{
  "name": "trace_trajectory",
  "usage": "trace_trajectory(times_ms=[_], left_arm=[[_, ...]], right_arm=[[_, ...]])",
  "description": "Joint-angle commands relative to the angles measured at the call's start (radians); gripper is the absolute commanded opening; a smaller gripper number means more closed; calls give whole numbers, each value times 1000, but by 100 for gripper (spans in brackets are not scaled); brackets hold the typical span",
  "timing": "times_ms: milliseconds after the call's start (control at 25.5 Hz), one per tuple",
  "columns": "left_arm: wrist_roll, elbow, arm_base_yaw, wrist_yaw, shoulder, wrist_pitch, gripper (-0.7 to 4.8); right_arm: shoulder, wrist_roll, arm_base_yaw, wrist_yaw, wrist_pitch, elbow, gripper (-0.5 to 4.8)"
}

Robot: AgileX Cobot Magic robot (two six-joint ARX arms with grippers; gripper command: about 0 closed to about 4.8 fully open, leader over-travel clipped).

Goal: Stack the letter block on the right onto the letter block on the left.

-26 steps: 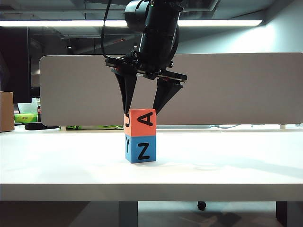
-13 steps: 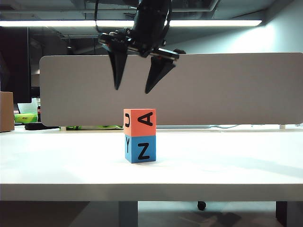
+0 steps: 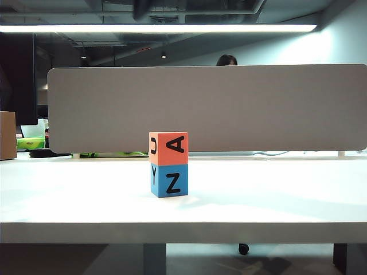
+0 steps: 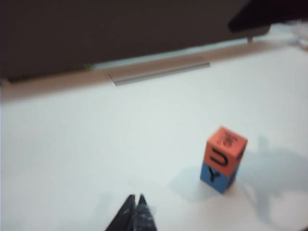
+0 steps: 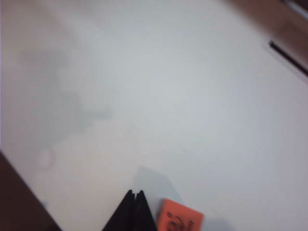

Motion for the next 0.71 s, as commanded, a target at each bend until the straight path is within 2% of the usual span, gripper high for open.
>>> trace_trajectory(times_ms=[39,235,274,392,549,588,705], left_arm=[[-64,5,-1,-82,-134,20,-6],[-64,-43,0,-199,-329,19,-6],[-64,-63,0,-240,-347,16,-6],[-64,-113,2,-270,-346,20,-6],[-130,-269,-1,-354,-346,132,-6],[-154,-323,1,-373,-346,176,-6],[-197,-409,0,-366,-346,294,-6]], right_arm=[[-42,-38,40,-6,92,0,-6],[-71,-48,73,-6,156,0,-6],[-75,-60,88,-6,166,-1,-6],[-91,-66,112,5,172,-2,-6],[-143,-80,151,61,162,-2,-6],[-168,-90,177,115,156,-2,-6],[-220,-128,236,203,140,-2,-6]])
